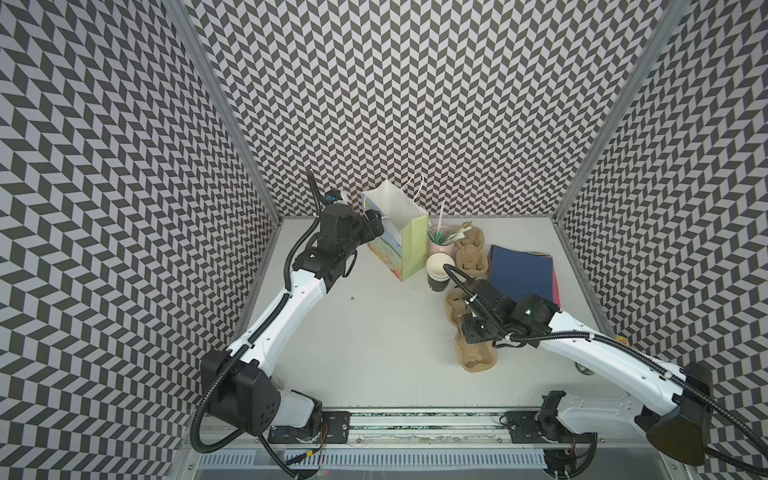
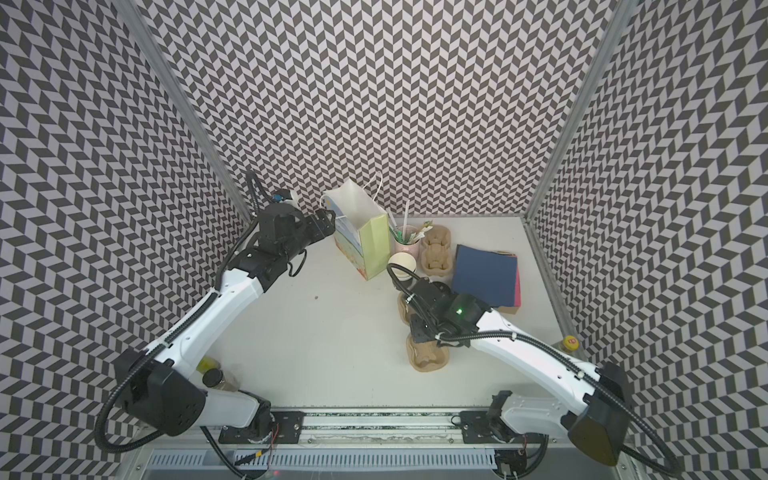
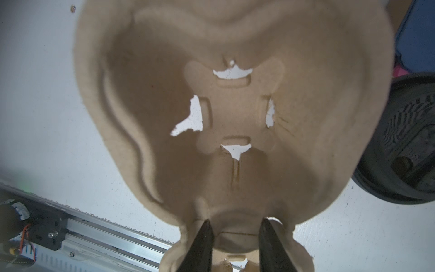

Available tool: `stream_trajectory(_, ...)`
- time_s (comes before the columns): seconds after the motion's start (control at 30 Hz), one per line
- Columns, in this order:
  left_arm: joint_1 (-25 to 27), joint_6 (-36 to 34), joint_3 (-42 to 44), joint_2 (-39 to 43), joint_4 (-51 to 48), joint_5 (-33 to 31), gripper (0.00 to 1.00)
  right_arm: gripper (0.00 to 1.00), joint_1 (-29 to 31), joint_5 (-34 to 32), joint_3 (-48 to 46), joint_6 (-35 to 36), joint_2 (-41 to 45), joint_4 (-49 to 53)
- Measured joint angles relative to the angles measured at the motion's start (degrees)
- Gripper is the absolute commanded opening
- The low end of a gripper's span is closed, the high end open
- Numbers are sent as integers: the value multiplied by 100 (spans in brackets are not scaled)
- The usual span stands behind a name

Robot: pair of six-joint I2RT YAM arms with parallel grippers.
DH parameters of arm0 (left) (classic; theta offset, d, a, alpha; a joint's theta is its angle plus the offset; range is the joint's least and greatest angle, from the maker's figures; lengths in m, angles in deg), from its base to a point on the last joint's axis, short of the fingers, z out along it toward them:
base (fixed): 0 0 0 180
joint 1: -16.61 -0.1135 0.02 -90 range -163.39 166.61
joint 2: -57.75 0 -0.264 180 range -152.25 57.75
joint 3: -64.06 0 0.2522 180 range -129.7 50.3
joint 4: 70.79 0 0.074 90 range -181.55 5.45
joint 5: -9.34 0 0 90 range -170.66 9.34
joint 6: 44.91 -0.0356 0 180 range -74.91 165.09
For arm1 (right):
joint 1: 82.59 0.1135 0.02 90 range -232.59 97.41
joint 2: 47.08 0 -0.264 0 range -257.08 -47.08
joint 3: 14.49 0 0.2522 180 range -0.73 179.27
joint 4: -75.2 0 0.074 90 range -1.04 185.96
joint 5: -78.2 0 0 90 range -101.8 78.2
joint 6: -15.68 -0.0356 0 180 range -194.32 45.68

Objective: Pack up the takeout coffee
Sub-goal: 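Reach the left gripper to the gift bag's handle while the right holds the carrier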

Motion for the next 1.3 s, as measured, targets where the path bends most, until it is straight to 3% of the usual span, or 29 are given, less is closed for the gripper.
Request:
stream_trajectory(0.37, -24, 184, -249, -498, 48, 138, 47, 31, 0, -2, 7, 4, 37, 9)
stream_trajectory(0.57, -24, 221, -470, -647, 66, 170, 19, 31, 0, -2, 87, 9, 37, 90)
stream_trajectory(0.67, -24, 208, -581, -662, 39, 186, 0, 31, 0, -2, 190, 15, 37, 101)
stream_trajectory(0.87, -24, 133, -542, -487, -4, 205, 0, 31, 0, -2, 382, 33, 37, 142)
stream_trajectory(1.3, -24, 70, 579, 962, -116, 704, 0, 31, 0, -7, 872, 116, 258, 409)
